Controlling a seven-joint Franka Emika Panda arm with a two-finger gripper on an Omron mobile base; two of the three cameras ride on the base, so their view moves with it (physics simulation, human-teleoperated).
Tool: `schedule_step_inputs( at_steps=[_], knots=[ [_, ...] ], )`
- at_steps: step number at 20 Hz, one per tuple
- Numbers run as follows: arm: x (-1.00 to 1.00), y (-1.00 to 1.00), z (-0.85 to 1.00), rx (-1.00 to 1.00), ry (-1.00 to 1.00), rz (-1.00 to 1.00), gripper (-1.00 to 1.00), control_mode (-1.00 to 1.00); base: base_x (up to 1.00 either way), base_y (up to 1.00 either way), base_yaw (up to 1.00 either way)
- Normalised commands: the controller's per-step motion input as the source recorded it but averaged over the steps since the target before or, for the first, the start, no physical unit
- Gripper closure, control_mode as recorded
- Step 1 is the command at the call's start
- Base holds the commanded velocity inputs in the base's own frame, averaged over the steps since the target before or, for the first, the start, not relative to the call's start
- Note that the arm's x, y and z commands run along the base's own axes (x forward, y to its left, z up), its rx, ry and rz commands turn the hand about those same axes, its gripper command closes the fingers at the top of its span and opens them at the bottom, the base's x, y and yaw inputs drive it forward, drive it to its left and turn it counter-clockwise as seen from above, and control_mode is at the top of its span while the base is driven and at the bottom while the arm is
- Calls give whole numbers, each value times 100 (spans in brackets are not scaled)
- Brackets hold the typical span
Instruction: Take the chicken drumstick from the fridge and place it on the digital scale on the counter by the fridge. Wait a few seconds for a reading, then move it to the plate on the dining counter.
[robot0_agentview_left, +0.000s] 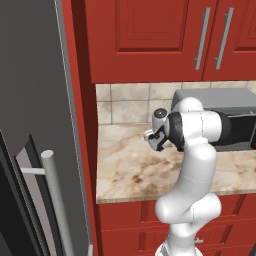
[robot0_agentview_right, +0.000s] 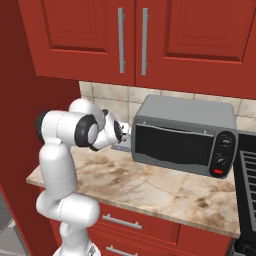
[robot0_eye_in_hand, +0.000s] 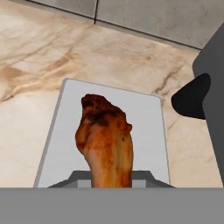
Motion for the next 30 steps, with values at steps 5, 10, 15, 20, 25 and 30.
schedule_step_inputs(
  at_steps=[5, 10, 15, 20, 25, 30],
  knots=[
    [13, -6, -18, 0, 0, 0, -100, -100, 0, 0, 0],
    [18, -3, -2, 0, 0, 0, -100, -100, 0, 0, 0],
    [11, -2, 0, 0, 0, 0, -100, -100, 0, 0, 0],
    [-3, 0, 15, 0, -4, 0, -100, -100, 0, 0, 0],
    [-45, 0, 54, 1, -12, 0, -100, -100, 0, 0, 0],
    [-58, 0, 40, 1, -12, 0, -100, -100, 0, 0, 0]
  ],
)
